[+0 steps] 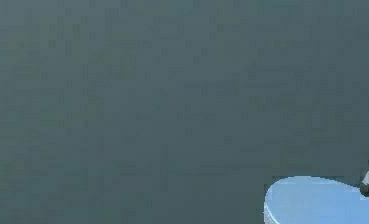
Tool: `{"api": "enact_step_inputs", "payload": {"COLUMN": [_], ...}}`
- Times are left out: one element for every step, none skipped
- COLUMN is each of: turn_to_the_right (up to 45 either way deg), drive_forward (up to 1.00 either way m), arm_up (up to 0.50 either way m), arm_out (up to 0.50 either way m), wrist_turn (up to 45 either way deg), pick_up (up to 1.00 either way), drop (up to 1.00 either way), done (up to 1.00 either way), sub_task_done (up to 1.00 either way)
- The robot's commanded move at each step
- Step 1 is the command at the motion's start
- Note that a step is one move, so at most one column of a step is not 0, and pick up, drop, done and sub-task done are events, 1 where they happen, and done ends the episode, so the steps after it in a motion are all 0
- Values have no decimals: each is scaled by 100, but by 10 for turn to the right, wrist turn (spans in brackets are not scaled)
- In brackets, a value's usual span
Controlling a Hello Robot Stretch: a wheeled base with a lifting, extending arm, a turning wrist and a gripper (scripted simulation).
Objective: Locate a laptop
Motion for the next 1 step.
{"api": "enact_step_inputs", "payload": {"turn_to_the_right": [450], "drive_forward": [0], "arm_up": [0], "arm_out": [0], "wrist_turn": [0], "pick_up": [0], "drop": [0], "done": [0], "sub_task_done": [0]}}
